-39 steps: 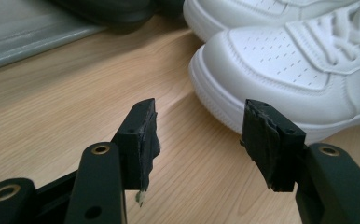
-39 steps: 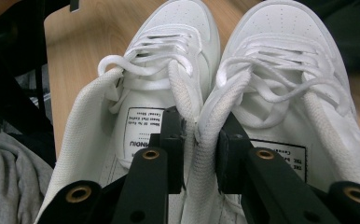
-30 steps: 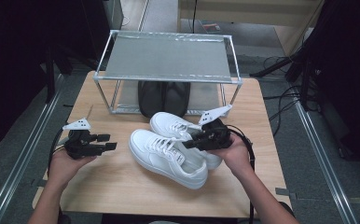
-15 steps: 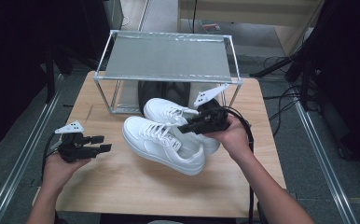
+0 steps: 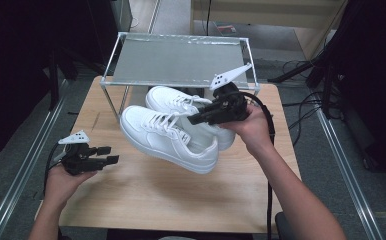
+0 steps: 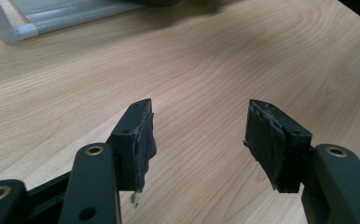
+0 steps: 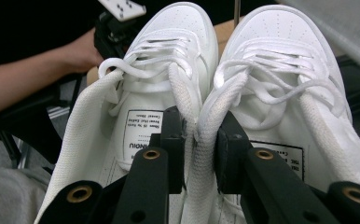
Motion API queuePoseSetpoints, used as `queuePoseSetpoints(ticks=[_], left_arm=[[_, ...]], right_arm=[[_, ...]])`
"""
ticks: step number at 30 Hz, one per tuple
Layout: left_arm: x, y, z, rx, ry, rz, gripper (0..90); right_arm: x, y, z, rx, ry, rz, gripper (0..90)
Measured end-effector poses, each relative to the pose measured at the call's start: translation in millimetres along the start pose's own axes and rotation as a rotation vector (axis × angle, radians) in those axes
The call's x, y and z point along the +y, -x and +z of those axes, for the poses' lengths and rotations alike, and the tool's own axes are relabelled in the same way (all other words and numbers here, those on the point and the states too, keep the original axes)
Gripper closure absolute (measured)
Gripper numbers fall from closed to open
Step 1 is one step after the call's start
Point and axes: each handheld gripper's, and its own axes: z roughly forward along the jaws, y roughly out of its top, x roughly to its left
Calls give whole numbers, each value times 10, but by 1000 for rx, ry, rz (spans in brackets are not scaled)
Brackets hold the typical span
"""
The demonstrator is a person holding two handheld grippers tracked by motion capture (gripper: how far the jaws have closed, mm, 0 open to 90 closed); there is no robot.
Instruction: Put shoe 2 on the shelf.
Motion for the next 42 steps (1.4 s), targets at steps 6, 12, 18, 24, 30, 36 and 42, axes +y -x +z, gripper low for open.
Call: queuePoseSetpoints(ticks=[6,12,18,24,30,36,42], left_arm=[[1,4,1,-4,7,1,421],[3,17,4,-10,4,2,421],[8,37,29,-15,-7,13,421],[6,51,33,-26,2,10,421],[3,51,46,-34,2,11,420],[16,80,74,-42,-2,26,417],[26,88,84,-49,2,30,417]], right_arm=[[184,3,-158,14,38,-18,778],[318,2,-234,-10,70,-12,777],[450,61,-254,-60,69,4,777],[618,179,-184,-118,63,24,779],[766,310,-112,-175,58,59,778],[892,448,-38,-240,52,85,779],[982,604,40,-312,39,139,780]])
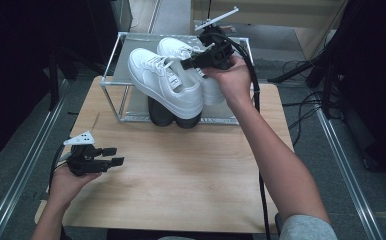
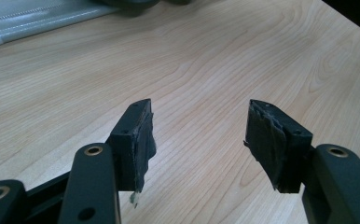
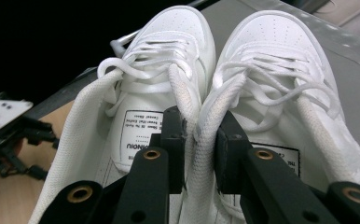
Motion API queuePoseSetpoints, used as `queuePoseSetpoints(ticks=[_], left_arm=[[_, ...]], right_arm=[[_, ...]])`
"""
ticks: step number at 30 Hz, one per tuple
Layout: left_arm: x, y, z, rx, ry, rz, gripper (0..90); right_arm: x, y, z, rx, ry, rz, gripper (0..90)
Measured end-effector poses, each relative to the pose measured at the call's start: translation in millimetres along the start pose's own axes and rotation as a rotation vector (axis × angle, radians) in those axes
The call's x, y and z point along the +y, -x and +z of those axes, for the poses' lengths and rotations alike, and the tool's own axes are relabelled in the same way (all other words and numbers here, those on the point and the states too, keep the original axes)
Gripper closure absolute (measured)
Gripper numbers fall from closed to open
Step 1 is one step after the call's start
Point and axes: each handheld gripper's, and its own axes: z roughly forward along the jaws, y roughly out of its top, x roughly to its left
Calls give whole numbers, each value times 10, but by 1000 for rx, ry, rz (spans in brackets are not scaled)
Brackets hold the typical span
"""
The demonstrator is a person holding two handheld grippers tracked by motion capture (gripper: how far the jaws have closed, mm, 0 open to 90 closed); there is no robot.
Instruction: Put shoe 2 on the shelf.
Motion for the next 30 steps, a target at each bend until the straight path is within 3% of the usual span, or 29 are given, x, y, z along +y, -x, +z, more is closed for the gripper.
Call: queuePoseSetpoints(ticks=[11,19,27,30], left_arm=[[9,12,9,-17,4,4,420],[32,33,17,-22,11,29,420],[36,29,6,-29,16,29,420],[40,33,12,-37,14,32,420]], right_arm=[[119,225,175,-112,-15,111,780],[281,424,317,-260,-38,157,778],[451,498,463,-327,-24,285,778],[531,507,528,-354,-20,312,778]])
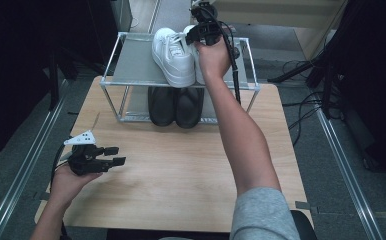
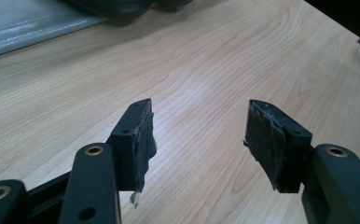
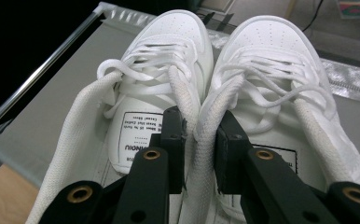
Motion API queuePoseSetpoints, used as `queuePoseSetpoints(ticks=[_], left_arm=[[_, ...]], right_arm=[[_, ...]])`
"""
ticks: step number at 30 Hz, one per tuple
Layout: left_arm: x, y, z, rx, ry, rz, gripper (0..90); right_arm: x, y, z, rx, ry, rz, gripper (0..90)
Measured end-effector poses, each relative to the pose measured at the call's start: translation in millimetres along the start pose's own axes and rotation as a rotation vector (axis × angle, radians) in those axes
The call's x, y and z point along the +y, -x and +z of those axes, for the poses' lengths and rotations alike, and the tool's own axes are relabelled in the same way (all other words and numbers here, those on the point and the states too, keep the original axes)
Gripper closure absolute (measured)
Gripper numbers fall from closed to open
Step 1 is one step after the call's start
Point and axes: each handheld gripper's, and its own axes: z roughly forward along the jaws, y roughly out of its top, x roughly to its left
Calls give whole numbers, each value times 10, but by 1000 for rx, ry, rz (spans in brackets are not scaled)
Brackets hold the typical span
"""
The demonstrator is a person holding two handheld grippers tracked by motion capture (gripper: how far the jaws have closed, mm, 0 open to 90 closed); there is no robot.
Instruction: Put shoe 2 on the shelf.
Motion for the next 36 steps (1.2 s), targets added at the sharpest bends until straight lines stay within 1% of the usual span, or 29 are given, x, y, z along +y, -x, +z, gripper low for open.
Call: queuePoseSetpoints(ticks=[4,8,10,11,14,17,19,22,24,26,29,31,32,33,36], left_arm=[[4,14,9,-5,-2,4,421],[8,10,14,-12,-1,3,420],[7,10,14,-15,-2,3,420],[7,9,12,-13,-2,3,420],[6,13,5,-13,2,1,420],[9,12,3,-13,2,0,420],[9,16,11,-10,4,-1,420],[18,17,23,-8,-4,5,420],[25,18,38,-14,-8,2,420],[32,13,60,-16,-15,5,420],[42,9,91,-18,-22,6,419],[52,12,102,-19,-26,11,419],[58,11,109,-19,-25,15,419],[64,12,114,-20,-27,16,418],[82,8,137,-25,-33,24,417]], right_arm=[[90,-73,77,-47,22,28,778],[156,-169,165,-95,14,48,777],[161,-217,200,-103,11,63,775],[159,-232,208,-101,15,74,774],[154,-279,230,-94,4,103,762],[136,-353,254,-81,-15,97,759],[116,-397,264,-86,-20,95,754],[83,-403,268,-68,-8,124,740],[57,-396,271,-83,-3,115,724],[36,-361,264,-68,3,125,702],[8,-315,263,-43,16,124,667],[0,-318,258,-43,20,112,638],[-4,-326,259,-45,20,96,617],[-7,-328,266,-35,17,79,597],[-14,-316,253,-17,17,74,576]])
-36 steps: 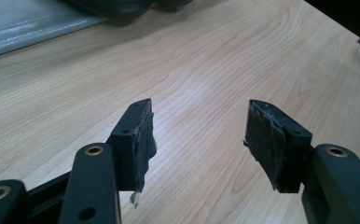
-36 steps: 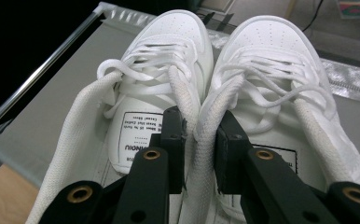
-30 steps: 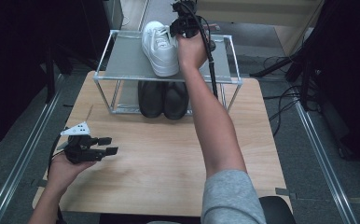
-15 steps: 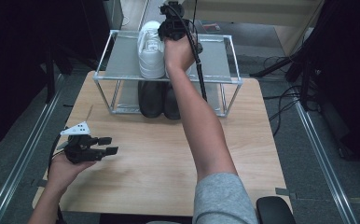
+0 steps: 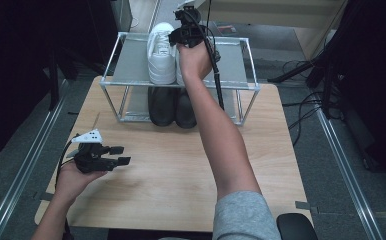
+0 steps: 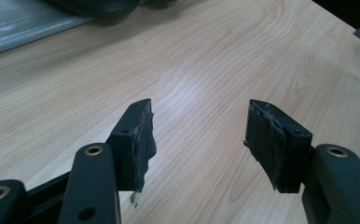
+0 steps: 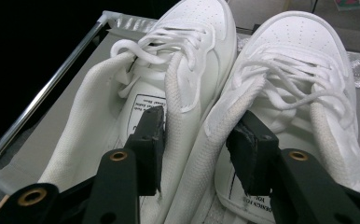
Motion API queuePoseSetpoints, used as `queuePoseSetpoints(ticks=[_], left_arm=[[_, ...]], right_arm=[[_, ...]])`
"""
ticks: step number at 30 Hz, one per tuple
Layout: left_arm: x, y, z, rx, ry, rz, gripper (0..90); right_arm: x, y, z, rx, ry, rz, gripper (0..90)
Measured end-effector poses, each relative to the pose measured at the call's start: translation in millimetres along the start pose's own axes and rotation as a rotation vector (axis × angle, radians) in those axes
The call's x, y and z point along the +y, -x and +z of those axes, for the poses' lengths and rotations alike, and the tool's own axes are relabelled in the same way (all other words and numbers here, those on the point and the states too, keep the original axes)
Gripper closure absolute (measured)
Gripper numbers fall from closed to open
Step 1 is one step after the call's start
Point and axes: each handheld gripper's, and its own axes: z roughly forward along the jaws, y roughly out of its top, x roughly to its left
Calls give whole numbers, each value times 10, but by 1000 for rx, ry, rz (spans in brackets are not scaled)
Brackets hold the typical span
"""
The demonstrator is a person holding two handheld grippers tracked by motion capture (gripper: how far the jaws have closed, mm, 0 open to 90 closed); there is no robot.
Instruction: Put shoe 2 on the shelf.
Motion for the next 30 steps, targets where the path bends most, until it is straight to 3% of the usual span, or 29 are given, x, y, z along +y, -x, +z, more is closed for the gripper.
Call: queuePoseSetpoints(ticks=[7,16,19,30], left_arm=[[52,-9,76,-10,-7,7,416],[147,-17,194,-29,-33,19,414],[175,-20,244,-36,-47,18,410],[270,-36,373,-56,-69,29,409]], right_arm=[[-31,44,-114,25,20,-40,559],[-110,145,-256,139,49,-68,519],[-134,147,-319,152,58,-99,506],[-254,200,-567,187,92,-130,474]])
